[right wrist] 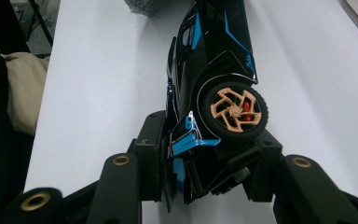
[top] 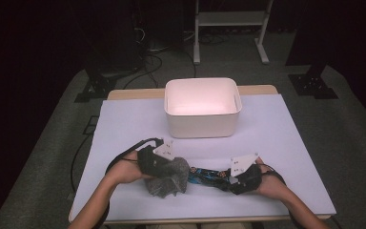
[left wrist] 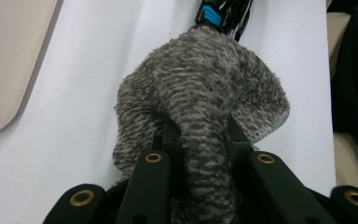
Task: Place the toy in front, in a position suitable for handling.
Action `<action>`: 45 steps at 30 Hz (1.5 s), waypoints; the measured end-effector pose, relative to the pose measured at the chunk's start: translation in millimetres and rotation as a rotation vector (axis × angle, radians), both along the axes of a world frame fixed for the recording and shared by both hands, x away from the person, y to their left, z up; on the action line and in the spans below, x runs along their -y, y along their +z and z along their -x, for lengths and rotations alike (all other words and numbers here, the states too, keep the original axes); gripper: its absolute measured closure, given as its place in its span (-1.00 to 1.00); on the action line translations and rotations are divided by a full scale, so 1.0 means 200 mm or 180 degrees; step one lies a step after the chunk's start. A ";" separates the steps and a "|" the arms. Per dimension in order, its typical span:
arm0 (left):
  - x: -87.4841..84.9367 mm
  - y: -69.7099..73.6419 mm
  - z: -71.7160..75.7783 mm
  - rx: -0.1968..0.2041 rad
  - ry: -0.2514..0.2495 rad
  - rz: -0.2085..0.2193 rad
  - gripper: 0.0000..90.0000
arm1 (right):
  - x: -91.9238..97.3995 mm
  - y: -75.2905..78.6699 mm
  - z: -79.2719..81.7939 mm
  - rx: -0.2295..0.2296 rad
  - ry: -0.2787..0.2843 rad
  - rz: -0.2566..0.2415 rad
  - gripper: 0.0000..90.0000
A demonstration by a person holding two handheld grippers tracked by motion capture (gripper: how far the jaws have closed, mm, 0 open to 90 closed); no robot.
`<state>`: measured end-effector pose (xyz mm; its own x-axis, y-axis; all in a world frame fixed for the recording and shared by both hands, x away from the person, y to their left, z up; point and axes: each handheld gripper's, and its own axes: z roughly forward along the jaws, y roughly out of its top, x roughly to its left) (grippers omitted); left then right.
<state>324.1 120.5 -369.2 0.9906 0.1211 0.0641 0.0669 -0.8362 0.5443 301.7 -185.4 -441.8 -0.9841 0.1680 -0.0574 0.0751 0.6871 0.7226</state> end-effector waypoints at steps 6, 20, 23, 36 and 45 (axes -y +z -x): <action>0.15 0.00 -0.01 0.0005 -0.0192 -0.0015 0.70 | 0.00 0.00 0.00 0.0006 0.0002 0.0002 0.25; 0.66 0.02 0.02 0.0139 -0.0782 -0.0157 0.70 | -0.01 -0.01 -0.02 -0.0033 -0.0009 -0.0044 0.25; 0.72 0.03 0.03 0.0123 -0.0834 -0.0153 0.70 | -0.01 -0.01 -0.02 -0.0052 -0.0016 -0.0074 0.25; 0.59 0.02 0.02 0.0134 -0.0700 -0.0161 0.70 | 0.00 -0.01 -0.01 -0.0029 -0.0011 -0.0073 0.25; 0.31 0.03 -0.02 0.0065 -0.0353 -0.0061 0.70 | -0.01 0.00 -0.02 0.0043 0.0013 0.0006 0.26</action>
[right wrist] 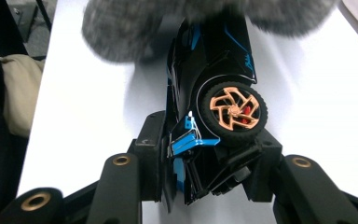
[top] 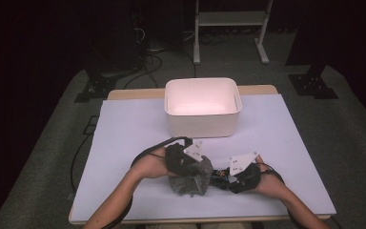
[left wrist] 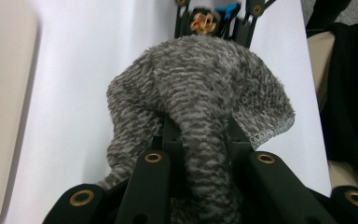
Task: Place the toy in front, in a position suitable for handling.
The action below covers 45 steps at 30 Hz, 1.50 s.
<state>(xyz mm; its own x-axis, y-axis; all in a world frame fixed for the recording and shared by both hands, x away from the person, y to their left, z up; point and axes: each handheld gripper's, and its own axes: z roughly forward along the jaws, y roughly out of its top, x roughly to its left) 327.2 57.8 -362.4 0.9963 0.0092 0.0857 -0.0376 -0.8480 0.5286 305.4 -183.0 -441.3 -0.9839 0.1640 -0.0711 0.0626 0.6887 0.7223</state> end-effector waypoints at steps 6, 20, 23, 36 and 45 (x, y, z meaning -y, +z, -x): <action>-0.01 0.04 -0.03 0.0108 0.0080 -0.0013 0.70 | -0.04 0.04 -0.05 0.0333 -0.0031 0.0155 0.26; -0.01 -0.03 -0.04 -0.0058 0.0120 -0.0008 0.70 | 0.04 0.03 -0.09 -0.0390 -0.0357 -0.0280 -0.04; -0.01 -0.03 -0.04 -0.0057 0.0105 -0.0031 0.69 | 0.05 0.05 -0.10 -0.0571 -0.0386 -0.0432 -0.09; -0.01 -0.02 0.02 -0.0148 -0.0057 -0.0139 0.69 | 0.05 0.09 -0.12 -0.0950 -0.0539 -0.0737 -0.15; -0.02 -0.04 0.07 -0.0205 -0.0128 -0.0172 0.68 | -0.01 0.04 -0.06 -0.0969 -0.0652 -0.0406 -0.34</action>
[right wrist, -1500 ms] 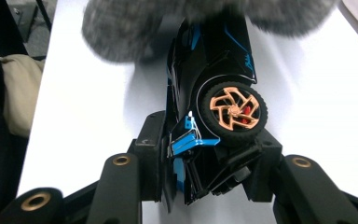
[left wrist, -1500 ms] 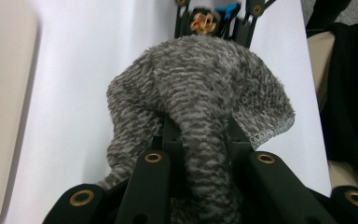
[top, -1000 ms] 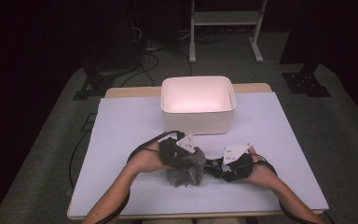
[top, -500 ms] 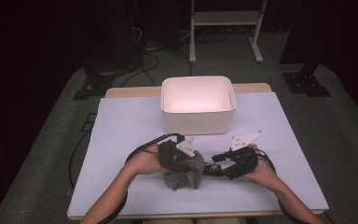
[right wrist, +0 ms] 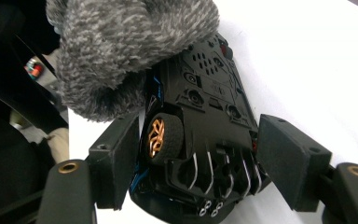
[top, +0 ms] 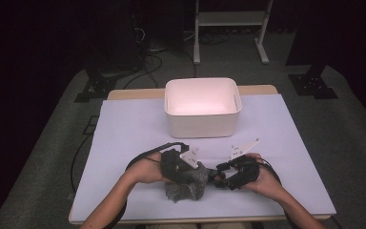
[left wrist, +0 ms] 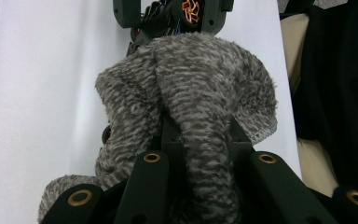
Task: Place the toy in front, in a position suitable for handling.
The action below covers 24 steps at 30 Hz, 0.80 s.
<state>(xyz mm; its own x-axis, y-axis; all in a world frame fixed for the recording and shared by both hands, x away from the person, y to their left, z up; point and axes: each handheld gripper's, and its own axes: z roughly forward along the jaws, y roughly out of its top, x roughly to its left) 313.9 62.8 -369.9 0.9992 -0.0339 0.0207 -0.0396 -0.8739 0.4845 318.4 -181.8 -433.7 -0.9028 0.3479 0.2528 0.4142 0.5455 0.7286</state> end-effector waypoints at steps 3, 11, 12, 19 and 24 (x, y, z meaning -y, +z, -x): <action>-0.01 -0.01 0.02 -0.0041 -0.0042 -0.0018 0.67 | 0.00 0.00 0.02 0.0029 -0.0024 0.0025 -0.35; -0.01 -0.06 0.04 -0.0075 -0.0062 -0.0089 0.64 | -0.02 -0.02 0.09 0.0187 -0.0046 0.0237 -0.59; 0.00 -0.07 0.04 -0.0081 -0.0072 -0.0088 0.64 | -0.02 -0.03 0.10 0.0236 -0.0032 0.0268 -0.57; 0.00 -0.07 0.03 -0.0016 -0.0033 -0.0054 0.64 | -0.07 -0.05 0.13 0.0565 0.0245 0.0365 -0.62; 0.01 -0.08 0.01 0.0008 0.0002 0.0003 0.65 | -0.08 -0.10 0.12 0.0906 0.0408 0.0569 -0.51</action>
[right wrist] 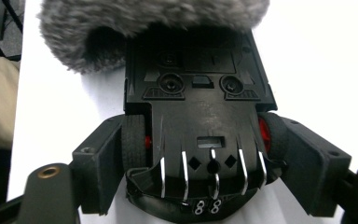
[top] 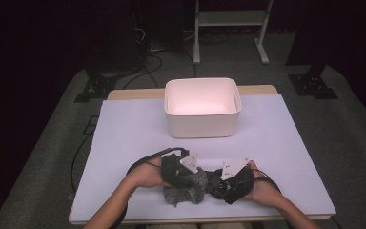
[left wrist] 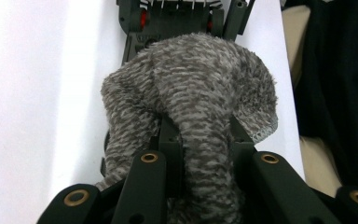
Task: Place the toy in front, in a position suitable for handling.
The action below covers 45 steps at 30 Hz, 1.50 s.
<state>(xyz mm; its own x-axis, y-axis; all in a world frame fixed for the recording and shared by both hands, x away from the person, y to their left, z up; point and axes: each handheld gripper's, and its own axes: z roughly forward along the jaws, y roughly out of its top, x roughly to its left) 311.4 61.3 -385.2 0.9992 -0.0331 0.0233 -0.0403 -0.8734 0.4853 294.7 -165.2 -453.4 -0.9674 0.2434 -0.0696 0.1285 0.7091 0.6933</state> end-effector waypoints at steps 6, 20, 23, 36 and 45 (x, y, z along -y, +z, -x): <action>0.05 0.01 -0.03 0.0024 0.0014 0.0070 0.65 | 0.01 0.02 -0.06 -0.0021 0.0258 0.0061 -0.50; 0.32 -0.03 -0.08 0.0079 -0.0194 0.0007 0.75 | 0.04 0.00 -0.09 -0.0078 0.0276 -0.0067 -0.50; 0.32 -0.03 -0.08 0.0087 -0.0199 0.0006 0.75 | 0.05 -0.02 -0.08 -0.0060 0.0274 -0.0098 -0.50; 0.01 -0.03 -0.06 0.0137 0.0173 -0.0031 0.71 | 0.05 -0.01 -0.09 -0.0076 0.0281 -0.0089 -0.50; -0.18 -0.02 -0.07 0.0054 0.0364 -0.0033 0.77 | 0.05 -0.01 -0.09 -0.0065 0.0293 -0.0080 -0.50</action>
